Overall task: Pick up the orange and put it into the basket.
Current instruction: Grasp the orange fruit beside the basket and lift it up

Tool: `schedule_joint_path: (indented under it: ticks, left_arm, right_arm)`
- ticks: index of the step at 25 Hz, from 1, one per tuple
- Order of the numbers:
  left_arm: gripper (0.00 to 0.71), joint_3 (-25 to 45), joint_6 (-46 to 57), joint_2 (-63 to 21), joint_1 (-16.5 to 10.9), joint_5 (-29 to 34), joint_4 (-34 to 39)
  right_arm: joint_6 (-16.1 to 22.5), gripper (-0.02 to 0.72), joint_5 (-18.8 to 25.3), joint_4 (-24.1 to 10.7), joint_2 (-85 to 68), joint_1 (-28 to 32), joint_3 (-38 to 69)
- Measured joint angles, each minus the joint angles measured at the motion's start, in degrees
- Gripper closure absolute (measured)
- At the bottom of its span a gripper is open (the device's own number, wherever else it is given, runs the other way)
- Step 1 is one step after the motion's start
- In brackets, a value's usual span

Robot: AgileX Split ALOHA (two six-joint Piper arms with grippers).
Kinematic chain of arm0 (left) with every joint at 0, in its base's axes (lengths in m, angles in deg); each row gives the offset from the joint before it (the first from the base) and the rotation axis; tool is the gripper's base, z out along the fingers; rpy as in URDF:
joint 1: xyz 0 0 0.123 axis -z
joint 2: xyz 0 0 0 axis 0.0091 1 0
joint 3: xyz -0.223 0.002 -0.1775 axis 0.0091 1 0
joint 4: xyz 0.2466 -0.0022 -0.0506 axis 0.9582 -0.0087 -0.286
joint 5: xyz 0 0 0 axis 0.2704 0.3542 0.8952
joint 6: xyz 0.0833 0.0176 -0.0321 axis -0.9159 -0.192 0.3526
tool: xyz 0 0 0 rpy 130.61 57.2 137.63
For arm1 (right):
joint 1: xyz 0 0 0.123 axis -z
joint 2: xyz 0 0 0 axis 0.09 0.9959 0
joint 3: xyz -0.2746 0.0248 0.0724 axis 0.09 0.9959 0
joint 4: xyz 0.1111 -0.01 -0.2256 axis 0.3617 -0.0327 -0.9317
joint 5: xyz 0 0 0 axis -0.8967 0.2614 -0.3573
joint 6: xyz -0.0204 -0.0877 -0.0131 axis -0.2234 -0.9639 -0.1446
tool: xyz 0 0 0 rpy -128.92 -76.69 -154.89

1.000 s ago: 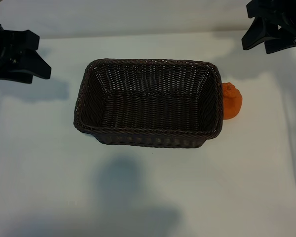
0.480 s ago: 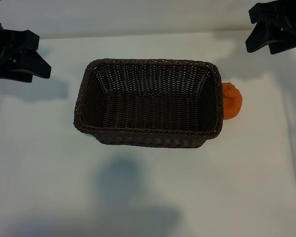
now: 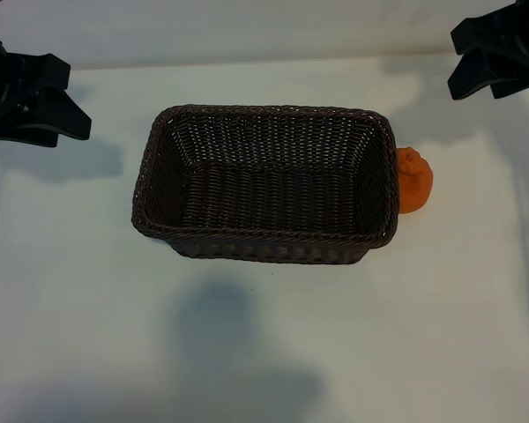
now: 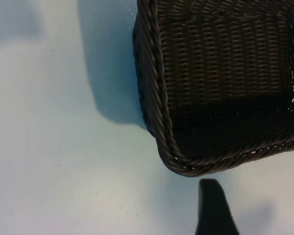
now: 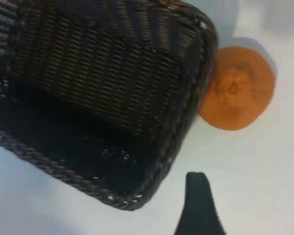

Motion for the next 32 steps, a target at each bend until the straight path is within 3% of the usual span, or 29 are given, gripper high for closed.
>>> schedule_joint_path:
  ticks: [15,24,32]
  left_arm:
    - [0.253,0.0,-0.1,0.0,0.0,0.1,0.2]
    - [0.253,0.0,-0.1,0.0,0.0,-0.2,0.2]
    - [0.253,0.0,-0.1,0.0,0.0,-0.2,0.2]
  right_arm:
    - [-0.5,0.225,-5.4,-3.3,11.8,0.0,0.0]
    - [-6.9,0.225,-12.0,-4.4,12.9,0.0,3.1]
    - [-7.1,0.225,-13.3,-4.0,13.1,0.0,5.3]
